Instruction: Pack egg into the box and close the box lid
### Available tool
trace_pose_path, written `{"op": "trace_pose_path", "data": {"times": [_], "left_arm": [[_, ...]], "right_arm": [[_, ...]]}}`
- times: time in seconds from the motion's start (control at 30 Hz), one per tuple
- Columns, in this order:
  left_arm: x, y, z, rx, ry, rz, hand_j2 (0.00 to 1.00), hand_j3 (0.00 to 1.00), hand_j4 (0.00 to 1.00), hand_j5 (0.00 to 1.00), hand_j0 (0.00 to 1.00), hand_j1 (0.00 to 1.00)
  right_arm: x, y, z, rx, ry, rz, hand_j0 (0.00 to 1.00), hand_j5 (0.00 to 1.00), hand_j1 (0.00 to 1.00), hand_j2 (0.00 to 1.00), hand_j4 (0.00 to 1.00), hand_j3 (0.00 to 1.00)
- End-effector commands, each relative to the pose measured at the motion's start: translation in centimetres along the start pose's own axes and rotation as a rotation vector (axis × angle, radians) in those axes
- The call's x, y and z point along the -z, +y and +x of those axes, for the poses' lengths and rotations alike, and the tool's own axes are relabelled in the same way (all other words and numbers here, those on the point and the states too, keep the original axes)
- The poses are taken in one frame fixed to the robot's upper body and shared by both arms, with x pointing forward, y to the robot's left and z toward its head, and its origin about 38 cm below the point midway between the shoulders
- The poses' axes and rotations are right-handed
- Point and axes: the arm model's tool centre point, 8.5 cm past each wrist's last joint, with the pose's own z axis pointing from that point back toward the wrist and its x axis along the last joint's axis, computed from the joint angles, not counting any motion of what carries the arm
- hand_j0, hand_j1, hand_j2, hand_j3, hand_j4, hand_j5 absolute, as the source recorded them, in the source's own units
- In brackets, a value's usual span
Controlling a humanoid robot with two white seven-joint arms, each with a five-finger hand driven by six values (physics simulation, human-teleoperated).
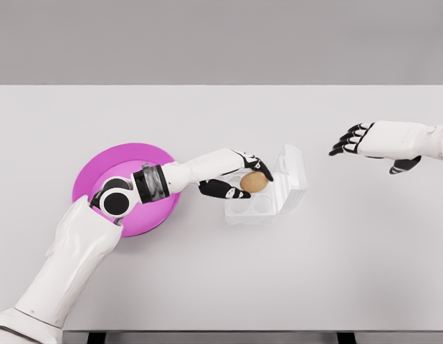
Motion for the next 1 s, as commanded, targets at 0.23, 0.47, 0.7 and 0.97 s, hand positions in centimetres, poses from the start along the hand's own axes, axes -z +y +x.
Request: {"op": "trace_pose_path", "data": {"times": [0.23,0.47,0.7,0.97], "left_arm": [[-0.08,0.15,0.02,-0.004,-0.002,0.007,0.75,0.75,0.75,0.75,0.75,0.75],[-0.14,0.16,-0.02,-0.004,0.000,0.006,0.75,0.75,0.75,0.75,0.75,0.75],[-0.19,0.16,-0.07,-0.003,0.003,0.005,0.73,0.73,0.73,0.73,0.73,0.73],[-0.27,0.41,0.05,0.002,-0.001,0.009,0.73,0.73,0.73,0.73,0.73,0.73]], "right_arm": [[-0.15,-0.17,-0.12,0.003,0.005,-0.007,1.00,1.00,1.00,1.00,1.00,1.00],[-0.15,-0.17,-0.12,0.003,0.005,-0.007,1.00,1.00,1.00,1.00,1.00,1.00],[-0.15,-0.17,-0.12,0.003,0.005,-0.007,1.00,1.00,1.00,1.00,1.00,1.00],[-0.15,-0.18,-0.12,0.004,0.004,-0.008,1.00,1.00,1.00,1.00,1.00,1.00]]}}
